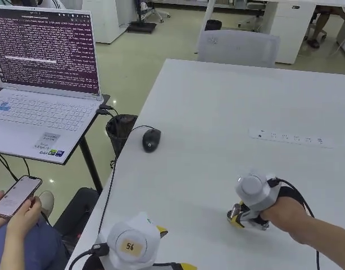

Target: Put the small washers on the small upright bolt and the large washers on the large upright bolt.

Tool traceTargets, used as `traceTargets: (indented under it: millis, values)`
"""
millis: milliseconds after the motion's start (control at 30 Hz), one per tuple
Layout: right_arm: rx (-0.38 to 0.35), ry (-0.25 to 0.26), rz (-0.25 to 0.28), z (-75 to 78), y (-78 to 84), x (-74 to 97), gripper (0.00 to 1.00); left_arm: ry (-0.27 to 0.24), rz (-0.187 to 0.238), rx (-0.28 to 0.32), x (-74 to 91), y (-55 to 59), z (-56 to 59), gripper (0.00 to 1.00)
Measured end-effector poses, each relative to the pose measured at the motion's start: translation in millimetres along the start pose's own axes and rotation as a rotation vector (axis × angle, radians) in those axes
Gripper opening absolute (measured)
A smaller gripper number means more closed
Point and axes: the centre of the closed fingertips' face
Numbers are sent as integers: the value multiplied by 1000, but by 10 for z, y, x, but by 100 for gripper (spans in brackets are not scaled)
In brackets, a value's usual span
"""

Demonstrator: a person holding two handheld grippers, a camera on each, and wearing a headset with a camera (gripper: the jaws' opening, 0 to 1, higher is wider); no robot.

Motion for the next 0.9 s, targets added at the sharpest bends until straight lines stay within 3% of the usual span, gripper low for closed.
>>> traceTargets:
  millis: [200,400,900]
  values:
    - [-21,1,16,-20,18,30,27,-7,-1,11,-47,-15,44,55]
    - [-88,27,84,-117,56,158,31,-14,-8,10,-92,-34,99,55]
    - [-246,5,219,-768,503,462,40,-43,-4,22,-264,-200,150,55]
Point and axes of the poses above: the centre of the closed fingertips' face, and the gripper's own axes: x roughly backward along the fingers, z roughly to its right, y roughly out of its underside, and after that the axes turned 6 degrees about x, right-handed
